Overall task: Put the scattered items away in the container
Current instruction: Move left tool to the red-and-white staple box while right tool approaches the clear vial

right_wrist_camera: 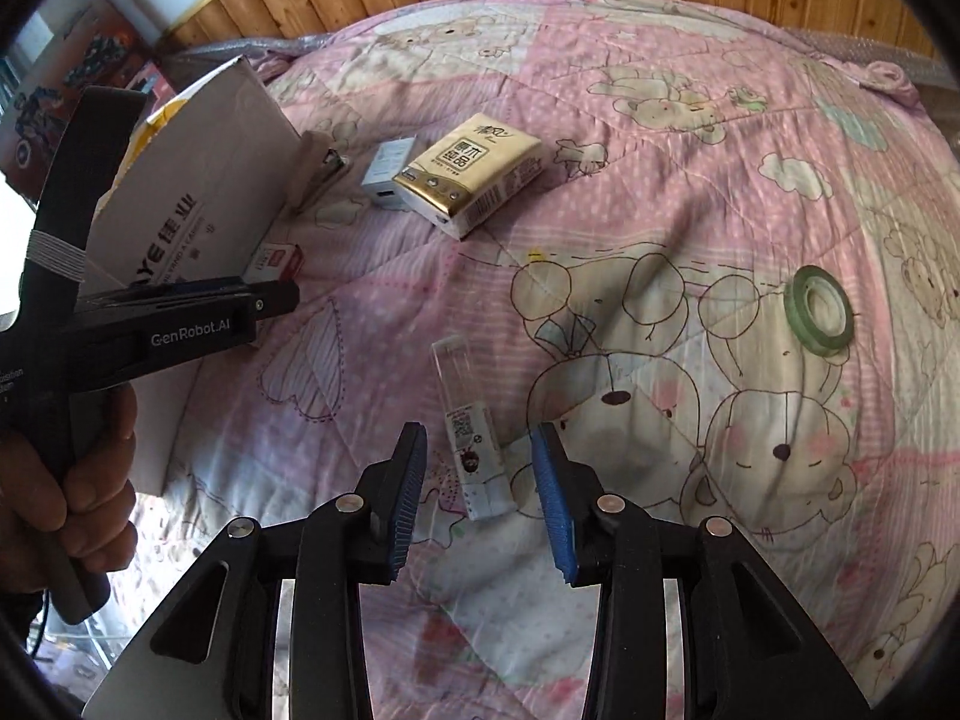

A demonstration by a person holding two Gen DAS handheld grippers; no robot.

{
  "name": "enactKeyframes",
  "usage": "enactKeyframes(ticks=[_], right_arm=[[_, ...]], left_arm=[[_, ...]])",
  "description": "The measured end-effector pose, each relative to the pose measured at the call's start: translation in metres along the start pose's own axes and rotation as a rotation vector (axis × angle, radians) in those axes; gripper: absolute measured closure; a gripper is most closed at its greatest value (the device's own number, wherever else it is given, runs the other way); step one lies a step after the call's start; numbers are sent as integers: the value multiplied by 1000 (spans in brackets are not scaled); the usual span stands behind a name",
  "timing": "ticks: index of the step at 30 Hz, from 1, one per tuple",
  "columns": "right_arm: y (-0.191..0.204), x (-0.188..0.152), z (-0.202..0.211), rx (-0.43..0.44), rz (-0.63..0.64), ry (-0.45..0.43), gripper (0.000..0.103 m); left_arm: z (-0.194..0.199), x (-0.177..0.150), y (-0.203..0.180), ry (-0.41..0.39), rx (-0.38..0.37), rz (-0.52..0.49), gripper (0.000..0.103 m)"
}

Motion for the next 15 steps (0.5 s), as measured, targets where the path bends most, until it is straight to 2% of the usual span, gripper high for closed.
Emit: enactKeyframes(ticks=[3, 5, 6, 8, 9, 11, 13, 14, 15], right_arm=[[-4, 3, -12, -7, 6, 5, 64], [-11, 0, -17, -11, -9, 21, 67], [-16, -1, -16, -2, -26, 18, 72], [-25, -5, -12, -5, -46, 18, 74], [-30, -6, -8, -4, -60, 14, 75], [-36, -7, -5, 5, -77, 14, 75], [-37, -6, -2, 21, -89, 5, 74], [-36, -5, -1, 26, -90, -2, 73], [-35, -4, -2, 23, -84, 0, 71]], left_arm=[[-5, 6, 3, -65, 27, 2, 53], [-6, 8, 4, -88, -1, 9, 53], [-4, 8, 3, -91, -54, 9, 60], [3, 8, -5, -68, -222, -3, 82], [9, 8, -5, -62, -255, -5, 82], [19, 9, -1, -83, -229, -6, 80], [23, 10, 8, -99, -163, 21, 69], [25, 10, 13, -115, -128, 36, 59], [26, 11, 17, -134, -94, 45, 56]])
Point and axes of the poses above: each gripper's, at about its wrist camera, not at the fingertips, and z roughly against the way its jaws point, y to its left, x to its top, the point moved 7 cm from there along -z, roughly the way its jaws point, and after that the axes turned 10 degrees about y, right-handed, at the moved point
